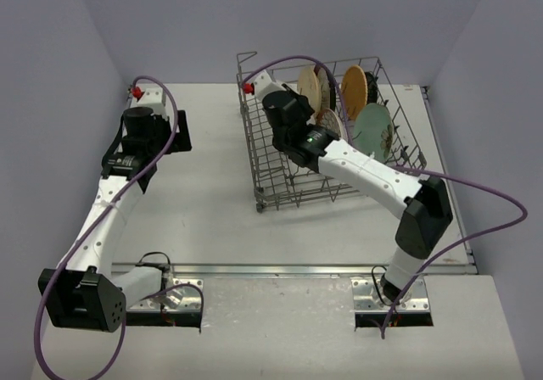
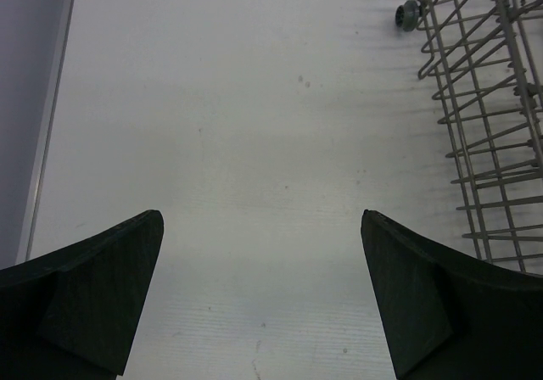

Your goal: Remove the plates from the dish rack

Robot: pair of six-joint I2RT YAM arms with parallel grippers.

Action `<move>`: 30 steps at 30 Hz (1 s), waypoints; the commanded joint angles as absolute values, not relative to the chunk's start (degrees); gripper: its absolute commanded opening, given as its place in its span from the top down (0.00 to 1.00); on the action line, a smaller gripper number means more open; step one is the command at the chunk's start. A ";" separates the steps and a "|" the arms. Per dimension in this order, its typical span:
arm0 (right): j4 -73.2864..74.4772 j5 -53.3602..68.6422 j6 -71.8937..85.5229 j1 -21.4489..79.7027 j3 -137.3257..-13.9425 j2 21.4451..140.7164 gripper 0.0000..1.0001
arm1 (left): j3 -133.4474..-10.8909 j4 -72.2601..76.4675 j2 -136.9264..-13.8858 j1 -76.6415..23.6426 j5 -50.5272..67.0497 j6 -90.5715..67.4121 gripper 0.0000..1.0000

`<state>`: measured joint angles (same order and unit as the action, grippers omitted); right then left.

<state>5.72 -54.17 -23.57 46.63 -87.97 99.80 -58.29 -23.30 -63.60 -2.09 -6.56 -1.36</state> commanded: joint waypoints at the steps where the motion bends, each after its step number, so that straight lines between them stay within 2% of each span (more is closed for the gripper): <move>1: -6.16 -56.70 -28.27 46.01 -89.28 89.54 1.00 | -62.34 -19.48 -60.34 -2.29 -0.76 -1.11 0.00; 5: -6.11 -52.67 -27.76 45.01 -89.38 85.62 1.00 | -64.69 -18.67 -60.21 -2.29 7.36 -0.33 0.00; 8: 5.25 -46.15 -19.84 44.92 -92.27 83.21 1.00 | -66.06 -18.30 -59.69 -2.29 21.02 3.89 0.00; 14: 22.26 -21.21 -5.54 45.00 -98.98 80.33 1.00 | -69.47 -16.00 -60.76 -2.37 35.71 -1.70 0.01; 21: 31.82 -3.61 4.71 45.00 -105.50 81.94 1.00 | -73.09 -15.72 -62.95 -3.12 44.28 -6.07 0.03; 30: 34.66 7.06 8.67 45.00 -107.37 84.61 1.00 | -72.27 -17.31 -63.63 -5.86 51.24 -3.95 0.10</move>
